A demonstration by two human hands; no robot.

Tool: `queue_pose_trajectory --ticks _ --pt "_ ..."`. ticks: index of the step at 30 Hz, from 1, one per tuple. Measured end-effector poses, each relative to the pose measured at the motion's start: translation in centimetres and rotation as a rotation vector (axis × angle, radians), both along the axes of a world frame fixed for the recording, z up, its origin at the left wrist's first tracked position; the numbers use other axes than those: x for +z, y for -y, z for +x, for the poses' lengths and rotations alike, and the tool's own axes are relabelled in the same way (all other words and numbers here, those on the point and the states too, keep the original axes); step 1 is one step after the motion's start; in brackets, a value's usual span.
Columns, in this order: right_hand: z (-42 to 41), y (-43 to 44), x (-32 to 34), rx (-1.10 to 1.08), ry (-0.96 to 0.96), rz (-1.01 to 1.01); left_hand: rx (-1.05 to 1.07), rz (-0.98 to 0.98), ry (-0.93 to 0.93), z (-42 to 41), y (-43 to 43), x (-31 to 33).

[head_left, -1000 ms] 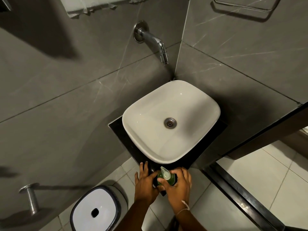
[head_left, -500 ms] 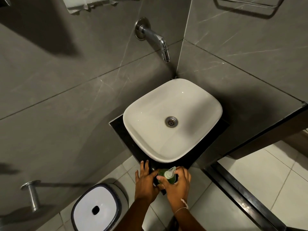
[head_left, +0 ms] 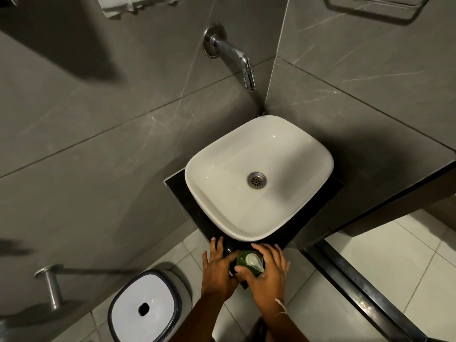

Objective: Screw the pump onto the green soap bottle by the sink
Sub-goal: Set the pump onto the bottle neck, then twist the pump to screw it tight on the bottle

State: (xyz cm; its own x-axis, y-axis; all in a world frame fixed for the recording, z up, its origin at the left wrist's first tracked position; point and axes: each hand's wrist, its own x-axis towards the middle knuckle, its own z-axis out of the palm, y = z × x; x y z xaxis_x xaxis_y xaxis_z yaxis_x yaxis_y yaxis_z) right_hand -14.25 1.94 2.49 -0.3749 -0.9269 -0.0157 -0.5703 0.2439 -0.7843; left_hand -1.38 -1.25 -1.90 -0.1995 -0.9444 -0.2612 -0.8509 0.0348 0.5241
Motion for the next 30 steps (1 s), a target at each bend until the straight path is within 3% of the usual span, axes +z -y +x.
queue_pose_trajectory --ticks 7,12,18,23,30 --pt "0.1 0.7 0.9 -0.078 -0.043 0.058 -0.009 0.017 0.025 -0.1 0.1 0.3" --pt "-0.8 -0.1 -0.1 0.072 -0.042 -0.009 -0.008 0.016 0.021 -0.1 -0.1 0.2" --pt "-0.1 0.8 1.2 -0.02 -0.087 0.049 0.003 0.015 0.017 -0.1 -0.1 0.2" --pt "-0.8 0.0 0.3 0.083 -0.073 -0.011 0.004 0.017 0.002 -0.1 -0.1 0.2" --pt "0.3 0.6 1.0 -0.061 -0.046 0.068 0.019 0.01 0.021 -0.2 -0.1 0.0"
